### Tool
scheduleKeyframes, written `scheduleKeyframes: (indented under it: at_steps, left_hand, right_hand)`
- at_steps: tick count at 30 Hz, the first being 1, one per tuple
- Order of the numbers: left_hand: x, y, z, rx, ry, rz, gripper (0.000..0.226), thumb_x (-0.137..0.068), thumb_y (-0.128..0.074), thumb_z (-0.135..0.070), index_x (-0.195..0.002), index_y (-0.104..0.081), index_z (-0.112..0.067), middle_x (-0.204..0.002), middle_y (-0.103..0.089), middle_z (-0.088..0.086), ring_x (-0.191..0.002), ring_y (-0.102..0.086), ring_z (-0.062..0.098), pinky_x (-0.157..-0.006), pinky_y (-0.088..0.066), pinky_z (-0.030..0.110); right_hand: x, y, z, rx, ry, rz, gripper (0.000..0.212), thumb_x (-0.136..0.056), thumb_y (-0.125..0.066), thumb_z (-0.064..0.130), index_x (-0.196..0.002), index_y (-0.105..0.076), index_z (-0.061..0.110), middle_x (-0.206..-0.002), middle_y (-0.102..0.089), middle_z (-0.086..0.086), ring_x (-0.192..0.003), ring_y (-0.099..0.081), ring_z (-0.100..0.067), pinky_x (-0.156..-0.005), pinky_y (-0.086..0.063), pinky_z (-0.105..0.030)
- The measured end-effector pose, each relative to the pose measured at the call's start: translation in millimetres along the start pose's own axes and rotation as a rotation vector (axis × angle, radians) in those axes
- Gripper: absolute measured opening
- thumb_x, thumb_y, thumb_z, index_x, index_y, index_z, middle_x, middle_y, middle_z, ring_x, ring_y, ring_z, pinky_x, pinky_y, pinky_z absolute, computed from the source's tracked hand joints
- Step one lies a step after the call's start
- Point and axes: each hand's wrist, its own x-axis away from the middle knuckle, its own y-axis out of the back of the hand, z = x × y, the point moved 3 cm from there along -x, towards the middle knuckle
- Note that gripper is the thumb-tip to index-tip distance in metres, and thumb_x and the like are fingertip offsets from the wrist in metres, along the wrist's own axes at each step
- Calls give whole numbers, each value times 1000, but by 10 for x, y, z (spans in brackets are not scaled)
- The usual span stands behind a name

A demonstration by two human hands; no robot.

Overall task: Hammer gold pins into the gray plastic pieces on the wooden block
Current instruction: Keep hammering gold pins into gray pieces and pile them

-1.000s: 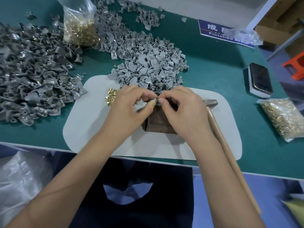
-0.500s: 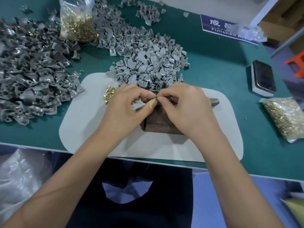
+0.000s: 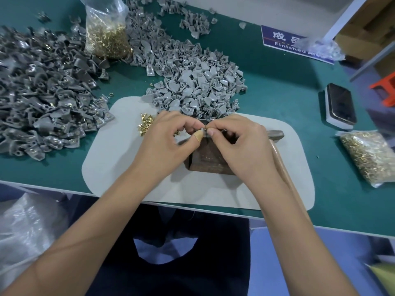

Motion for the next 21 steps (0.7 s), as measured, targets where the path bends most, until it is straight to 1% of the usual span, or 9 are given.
scheduleKeyframes:
  at_steps: [2,4,6,7,9,12,15,17,21]
  left_hand:
    - [3,1,7,-4,1,0,7,-90,-74,-25,-95,-73,-30,-85,-63,-10,-91,-54,17,-84,-44,32]
    - [8,1,16,6,4,6,8,-90,-73,-27,-94,-72,-34,-85,-62,-13,-92,-54,15,-83,-44,31]
    - [9,-2,31,16,0,18,7,-89,-74,-32,-93,-72,-37,-84,-62,-15,-92,-54,14,-82,-45,31]
    - [12,-3,40,14,0,26,7,-89,-74,-34,-93,-72,-39,-83,-62,-15,-92,-54,14,-80,-45,31]
    - [15,-4,50,11,-2,29,6,-88,-73,-39,-92,-71,-42,-83,-61,-17,-92,-53,11,-77,-44,30]
    - [18,-5,58,-4,-6,26,8,-87,-70,-42,-95,-70,-42,-84,-60,-20,-92,-51,9,-77,-42,26]
    - [19,-8,43,-11,-6,25,10,-87,-70,-42,-96,-72,-38,-85,-60,-20,-93,-51,8,-78,-41,23]
    - [21,-5,29,-15,-10,25,6,-88,-71,-39,-93,-72,-36,-84,-59,-19,-91,-50,8,-78,-40,23]
    - [25,-5,18,7,-33,46,8,-87,-73,-39,-93,-75,-34,-84,-58,-18,-93,-50,5,-80,-37,20]
  right_hand:
    - [62,41,-17,-72,-21,-37,13,-94,-72,15,-104,-81,18,-93,-72,10,-88,-62,-4,-82,-48,-23]
    - [176,164,-73,-128,-56,-146,18,-97,-69,20,-114,-76,20,-100,-72,11,-95,-65,-6,-84,-49,-18]
    - [323,336,-211,-50,-136,-278,22,-98,-65,25,-119,-71,21,-99,-67,15,-93,-61,-3,-83,-47,-16]
    - [401,406,-312,40,-224,-303,27,-99,-63,30,-123,-68,21,-99,-65,12,-96,-59,-6,-86,-48,-22]
    - [561,491,-519,275,-447,-241,41,-99,-60,41,-133,-57,17,-109,-62,-2,-109,-52,-23,-92,-44,-38]
    - [711,475,-683,442,-619,-45,43,-99,-60,43,-127,-53,11,-121,-55,-14,-115,-50,-38,-87,-42,-45]
    - [707,500,-723,484,-602,-15,30,-105,-50,34,-119,-54,8,-117,-54,-16,-105,-53,-42,-75,-39,-43]
    - [656,577,-734,496,-588,-43,31,-108,-43,35,-115,-55,8,-113,-54,-15,-95,-55,-42,-72,-42,-45]
    - [528,747,-528,152,-415,-173,24,-109,-39,33,-101,-56,18,-79,-60,7,-78,-56,-17,-62,-36,-31]
